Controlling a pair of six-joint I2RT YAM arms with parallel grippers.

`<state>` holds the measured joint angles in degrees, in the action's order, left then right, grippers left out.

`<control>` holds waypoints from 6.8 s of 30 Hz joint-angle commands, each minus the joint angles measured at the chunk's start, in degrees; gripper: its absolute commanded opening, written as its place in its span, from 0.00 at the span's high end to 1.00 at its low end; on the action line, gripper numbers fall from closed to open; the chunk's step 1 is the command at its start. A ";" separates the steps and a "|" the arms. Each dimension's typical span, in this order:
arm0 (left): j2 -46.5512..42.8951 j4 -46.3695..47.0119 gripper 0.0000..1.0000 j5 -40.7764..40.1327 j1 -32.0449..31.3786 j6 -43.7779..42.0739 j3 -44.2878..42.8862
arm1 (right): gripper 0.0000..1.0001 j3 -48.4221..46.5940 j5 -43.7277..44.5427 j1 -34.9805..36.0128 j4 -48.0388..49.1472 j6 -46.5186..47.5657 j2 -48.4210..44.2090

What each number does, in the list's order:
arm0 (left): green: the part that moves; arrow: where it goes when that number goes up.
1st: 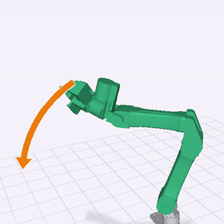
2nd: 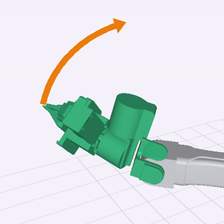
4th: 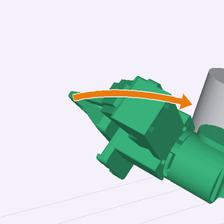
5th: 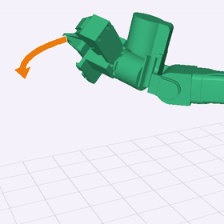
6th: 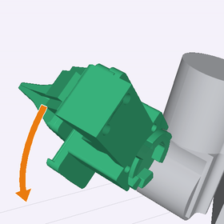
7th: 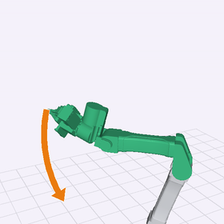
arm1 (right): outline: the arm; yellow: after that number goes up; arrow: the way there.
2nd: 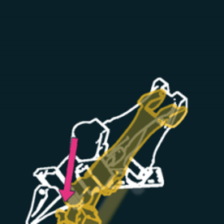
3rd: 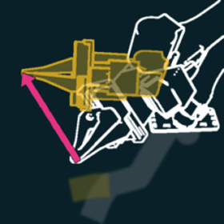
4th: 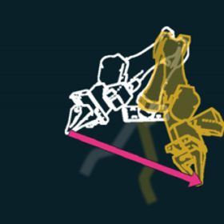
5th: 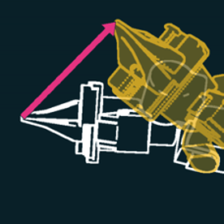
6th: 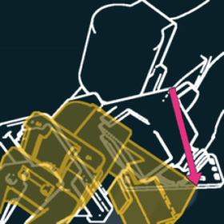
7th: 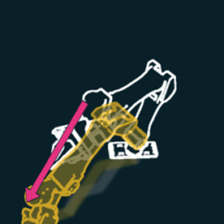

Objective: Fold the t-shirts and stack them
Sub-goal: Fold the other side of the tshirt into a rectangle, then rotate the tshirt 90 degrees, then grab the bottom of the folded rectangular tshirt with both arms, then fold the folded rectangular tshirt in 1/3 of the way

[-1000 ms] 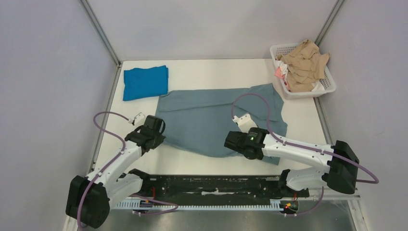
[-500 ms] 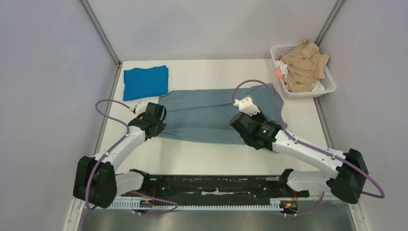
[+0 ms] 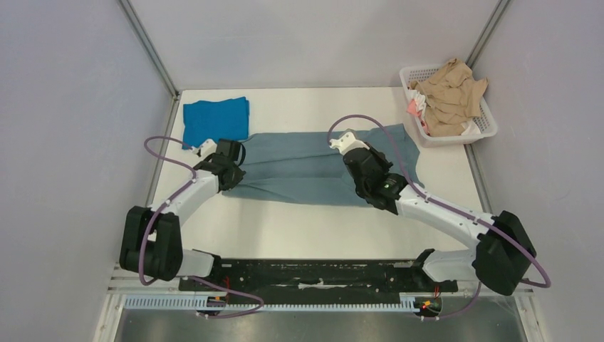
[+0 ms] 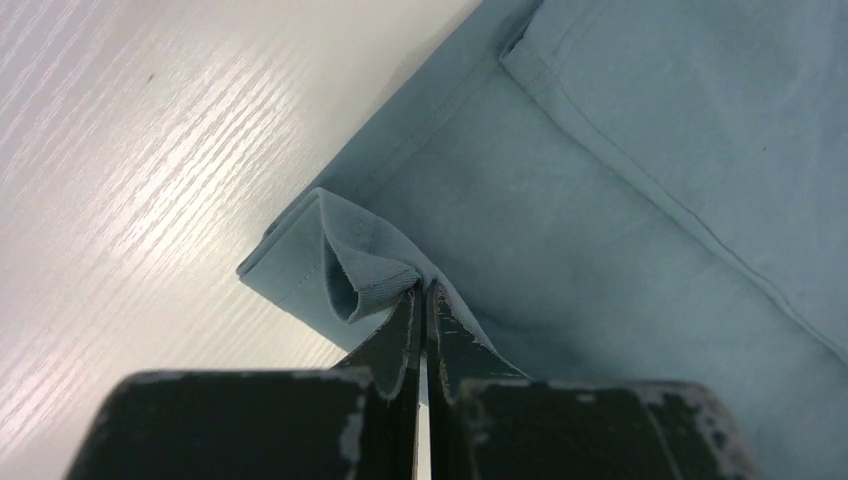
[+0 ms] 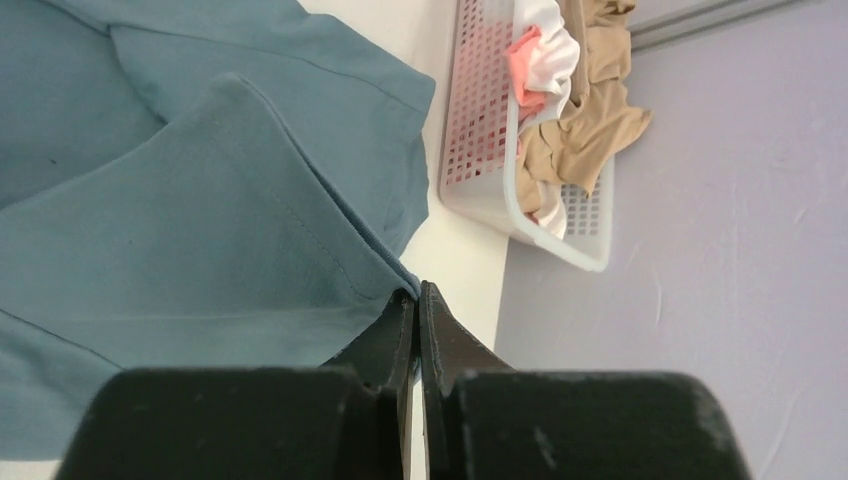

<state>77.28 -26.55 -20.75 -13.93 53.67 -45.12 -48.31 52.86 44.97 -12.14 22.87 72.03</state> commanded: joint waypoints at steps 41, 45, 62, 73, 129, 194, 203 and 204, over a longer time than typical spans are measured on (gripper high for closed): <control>24.60 2.42 0.16 23.83 -1.70 -14.81 -24.05 | 0.02 9.53 -34.14 -18.09 8.64 -44.34 4.16; 28.62 4.20 0.16 23.59 -2.97 -15.08 -23.04 | 0.02 7.34 -33.47 -21.69 9.13 -48.10 10.94; 21.76 12.23 0.14 41.28 -21.61 -3.29 1.26 | 0.02 -48.49 -48.58 -28.12 12.57 -35.97 59.36; 20.05 18.18 0.14 45.56 -34.00 -1.45 -8.10 | 0.02 -62.24 -60.65 -27.62 36.16 -35.75 63.55; -27.39 -0.07 0.98 20.13 -33.88 5.81 28.66 | 0.24 35.55 -57.46 6.76 5.57 -58.85 -18.03; -33.05 4.14 0.98 22.41 -33.70 3.25 21.05 | 1.00 19.82 -30.49 19.99 -2.12 -53.21 -21.70; -14.17 1.04 0.98 8.33 -28.34 -1.43 4.33 | 1.00 13.30 -29.67 7.43 12.45 -45.11 -13.80; -13.07 0.89 0.98 8.06 -27.17 -2.52 2.73 | 1.00 12.65 -29.47 6.66 13.65 -44.39 -12.83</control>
<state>60.62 -25.19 -5.21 -44.40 56.07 -36.88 -30.46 19.73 54.04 -6.68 -26.87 56.36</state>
